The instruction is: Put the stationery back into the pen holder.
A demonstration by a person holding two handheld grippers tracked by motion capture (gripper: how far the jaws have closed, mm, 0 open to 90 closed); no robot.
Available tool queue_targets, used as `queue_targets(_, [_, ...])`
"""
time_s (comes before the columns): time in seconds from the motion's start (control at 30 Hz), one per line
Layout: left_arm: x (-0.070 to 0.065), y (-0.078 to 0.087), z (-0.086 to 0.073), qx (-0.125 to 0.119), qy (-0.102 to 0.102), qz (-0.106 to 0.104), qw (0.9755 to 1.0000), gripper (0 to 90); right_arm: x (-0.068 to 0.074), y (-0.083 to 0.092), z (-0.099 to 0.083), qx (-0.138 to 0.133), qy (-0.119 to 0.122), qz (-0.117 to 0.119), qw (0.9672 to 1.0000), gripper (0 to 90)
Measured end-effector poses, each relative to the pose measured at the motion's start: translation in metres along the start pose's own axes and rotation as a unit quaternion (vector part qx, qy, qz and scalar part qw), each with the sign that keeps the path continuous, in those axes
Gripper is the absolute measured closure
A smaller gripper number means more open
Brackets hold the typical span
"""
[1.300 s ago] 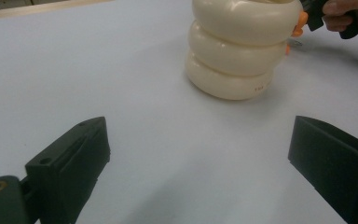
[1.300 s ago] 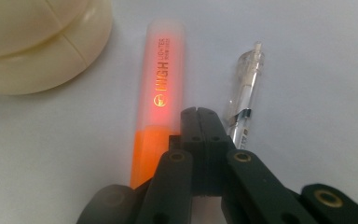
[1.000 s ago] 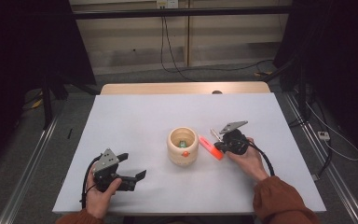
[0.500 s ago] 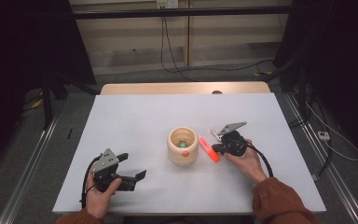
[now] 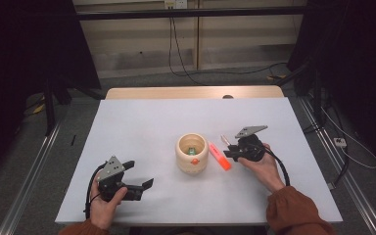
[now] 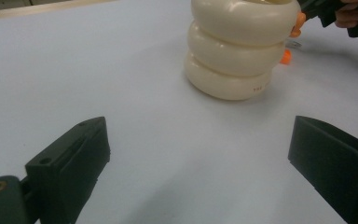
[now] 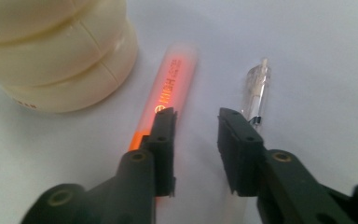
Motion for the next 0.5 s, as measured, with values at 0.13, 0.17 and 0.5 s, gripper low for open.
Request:
queue_targets(0.13, [0.0003,-0.0001,-0.0001,0.0,0.0,0.0,1.0,5.1,-0.0005,0.0055,0.0033,-0.014,-0.008,0.01,0.9998,47.8])
queue_targets(0.17, [0.0002,0.0,0.0,0.0,0.0,0.0,1.0,5.0,-0.0003,0.0061,0.0038,-0.015,-0.009,0.012,0.9998,41.9])
queue_targets(0.5, [0.0008,-0.0002,0.0001,0.0,0.001,0.0,1.0,5.1,0.0057,0.0099,0.0054,0.014,-0.017,0.024,0.9995,15.2])
Point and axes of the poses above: each handheld gripper's, and its own axes: y roughly backward along the jaws, z roughly out of its top, x roughly to its left, the point moved 9 cm from there along -y, roughly forward along the jaws, and after that the axes turned 4 degrees about y, right-handed, at the moved point
